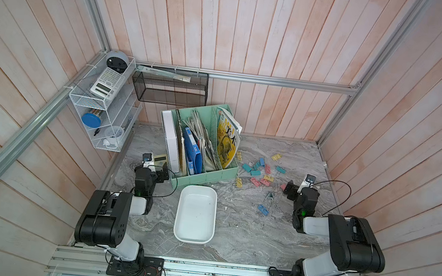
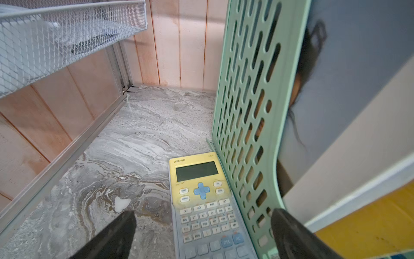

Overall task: Put the binder clips in the storage box
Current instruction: Adjust the storage box at the center of the board.

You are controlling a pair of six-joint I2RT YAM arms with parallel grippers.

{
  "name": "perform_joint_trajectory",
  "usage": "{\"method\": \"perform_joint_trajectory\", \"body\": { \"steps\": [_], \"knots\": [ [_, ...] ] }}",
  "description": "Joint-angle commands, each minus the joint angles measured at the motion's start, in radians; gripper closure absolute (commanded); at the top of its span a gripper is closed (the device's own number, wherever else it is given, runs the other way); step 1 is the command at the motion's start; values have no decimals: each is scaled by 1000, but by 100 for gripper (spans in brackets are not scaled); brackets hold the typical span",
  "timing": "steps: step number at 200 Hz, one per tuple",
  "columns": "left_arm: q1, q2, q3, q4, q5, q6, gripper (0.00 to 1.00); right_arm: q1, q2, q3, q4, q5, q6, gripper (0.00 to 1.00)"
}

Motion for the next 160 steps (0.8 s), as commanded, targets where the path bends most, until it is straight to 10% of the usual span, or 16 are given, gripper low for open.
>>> {"method": "perform_joint_trajectory", "body": {
  "steps": [1,111,134,160],
  "knots": [
    [-1,7,-10,28,-7,10,0,7,10,-4,28,15,-11,2],
    [-2,6,-7,24,-6,11,0,10,2,-9,45,25,-14,2],
    [1,8,-5,22,-14,3,0,49,-291,-42,-136,87,-29,3],
    [4,8,-1,14,-37,-6,0,44,-686,139,-732,82,259,4]
  ]
}}
